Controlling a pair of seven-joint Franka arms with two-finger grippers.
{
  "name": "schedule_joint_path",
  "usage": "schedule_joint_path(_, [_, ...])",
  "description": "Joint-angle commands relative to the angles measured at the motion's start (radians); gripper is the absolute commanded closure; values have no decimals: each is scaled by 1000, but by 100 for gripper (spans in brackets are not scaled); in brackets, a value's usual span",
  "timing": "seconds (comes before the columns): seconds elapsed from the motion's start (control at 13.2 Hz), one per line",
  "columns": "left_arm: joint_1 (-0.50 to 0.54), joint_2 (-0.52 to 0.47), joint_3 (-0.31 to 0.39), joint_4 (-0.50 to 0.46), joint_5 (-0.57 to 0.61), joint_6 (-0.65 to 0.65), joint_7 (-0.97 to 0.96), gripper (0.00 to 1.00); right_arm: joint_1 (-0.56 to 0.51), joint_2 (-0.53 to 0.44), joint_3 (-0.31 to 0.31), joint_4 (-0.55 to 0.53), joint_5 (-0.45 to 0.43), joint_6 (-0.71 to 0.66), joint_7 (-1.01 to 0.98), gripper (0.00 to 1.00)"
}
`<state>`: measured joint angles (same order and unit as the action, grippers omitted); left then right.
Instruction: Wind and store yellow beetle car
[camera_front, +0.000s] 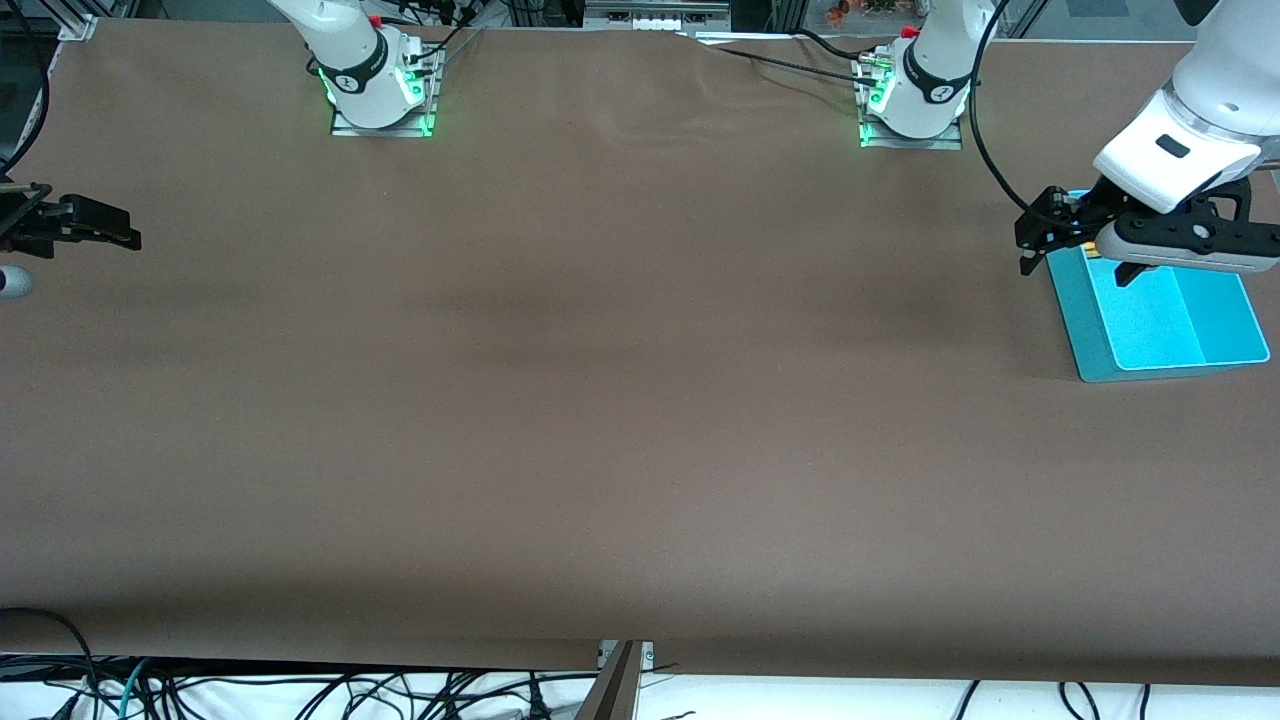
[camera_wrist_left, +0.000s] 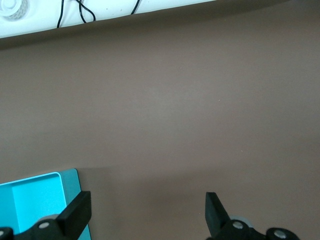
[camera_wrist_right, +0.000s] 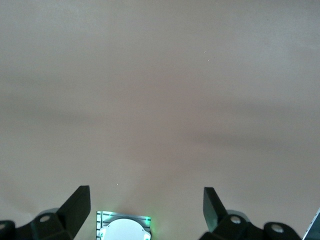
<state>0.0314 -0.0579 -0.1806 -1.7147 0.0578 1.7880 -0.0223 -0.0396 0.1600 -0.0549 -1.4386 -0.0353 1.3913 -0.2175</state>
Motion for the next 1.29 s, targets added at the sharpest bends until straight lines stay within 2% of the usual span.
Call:
schedule_joint_path(0.0, [-7,-7,7,-6,-13,-18,-4,0,-8,-8,1,-6,11,5,-13,0])
schedule_joint_path(0.08, [-7,-7,12,-8,-15,-19,-4,0,-8,-8,1,-6,11,6,-13,0])
schedule_joint_path(0.23, [-2,-4,21,-9,-29,-108,-1,0,-8,-8,1,-5,11,6,-13,0])
schedule_joint_path(0.38, [5,-4,41,-43,-85,-142,-10,0,-8,-8,1,-6,11,5,-13,0])
schedule_joint_path(0.53, [5,6,67,-51,-101,-150,-7,0,-8,-8,1,-6,11,6,-13,0])
schedule_joint_path(1.21, [10,15,76,-45,-101,-157,-11,0,-8,-8,1,-6,12,6,-13,0])
